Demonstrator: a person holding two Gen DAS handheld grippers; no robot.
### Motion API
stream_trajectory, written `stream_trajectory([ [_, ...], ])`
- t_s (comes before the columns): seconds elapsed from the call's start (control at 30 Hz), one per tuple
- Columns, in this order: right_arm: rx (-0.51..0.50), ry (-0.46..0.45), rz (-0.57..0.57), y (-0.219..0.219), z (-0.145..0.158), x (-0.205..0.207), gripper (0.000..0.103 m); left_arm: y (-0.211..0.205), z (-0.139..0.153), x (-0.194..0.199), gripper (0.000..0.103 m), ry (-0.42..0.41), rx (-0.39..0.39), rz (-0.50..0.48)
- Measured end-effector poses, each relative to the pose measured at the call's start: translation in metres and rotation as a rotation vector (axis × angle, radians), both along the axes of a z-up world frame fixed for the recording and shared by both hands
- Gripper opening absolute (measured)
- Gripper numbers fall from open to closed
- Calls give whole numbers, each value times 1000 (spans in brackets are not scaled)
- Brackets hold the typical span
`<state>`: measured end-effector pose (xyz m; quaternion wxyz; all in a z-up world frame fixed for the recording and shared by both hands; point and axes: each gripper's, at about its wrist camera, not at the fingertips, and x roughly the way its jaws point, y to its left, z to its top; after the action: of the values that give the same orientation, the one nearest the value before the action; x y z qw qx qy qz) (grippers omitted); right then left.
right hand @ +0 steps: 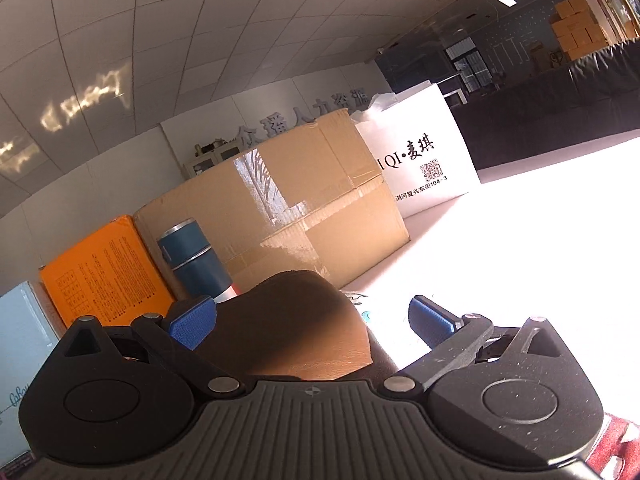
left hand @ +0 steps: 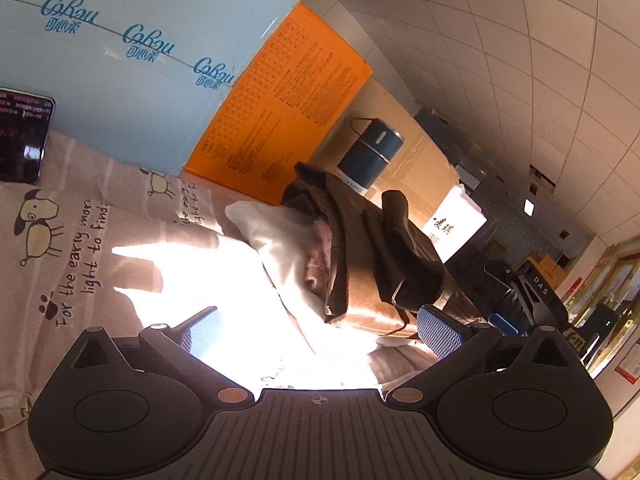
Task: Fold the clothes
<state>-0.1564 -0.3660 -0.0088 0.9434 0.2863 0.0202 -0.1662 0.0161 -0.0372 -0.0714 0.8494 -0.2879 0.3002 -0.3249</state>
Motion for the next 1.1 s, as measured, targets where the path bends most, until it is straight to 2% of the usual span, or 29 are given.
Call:
stream_trajectory([
  [0.03, 60, -25, 2, -11, -3, -4, 103, -3, -4, 6, 103, 58, -53, -28],
  [0.13, 252, -59, 10, -41, -18, -12, 103, -13, -15, 22, 103, 152, -176, -68],
  [0.23, 373, -33, 35, -56, -32, -11, 103, -24, -24, 34, 103, 213, -294, -84],
  [0.3, 429, -15, 91, -60, -37, -7, 103, -33, -28, 42, 103, 242, -355, -96],
  [0.37, 467, 21, 147, -60, -40, -3, 103, -42, -29, 49, 103, 243, -350, -74],
  [0.6, 478, 152, 215, -47, -45, 16, 103, -68, -39, 68, 103, 256, -331, -66],
  [0.73, 510, 63, 268, -46, -41, 9, 103, -72, -37, 73, 103, 234, -372, -85],
  [0.87, 517, -107, 328, -44, -29, -11, 103, -62, -33, 69, 103, 176, -466, -118],
  [0.93, 511, -164, 345, -42, -26, -15, 103, -61, -31, 70, 103, 159, -482, -114],
  [1.03, 532, -152, 331, -43, -28, -11, 103, -65, -35, 76, 103, 174, -477, -79],
  [1.1, 566, -131, 303, -45, -34, -3, 103, -69, -40, 79, 103, 177, -439, -40],
])
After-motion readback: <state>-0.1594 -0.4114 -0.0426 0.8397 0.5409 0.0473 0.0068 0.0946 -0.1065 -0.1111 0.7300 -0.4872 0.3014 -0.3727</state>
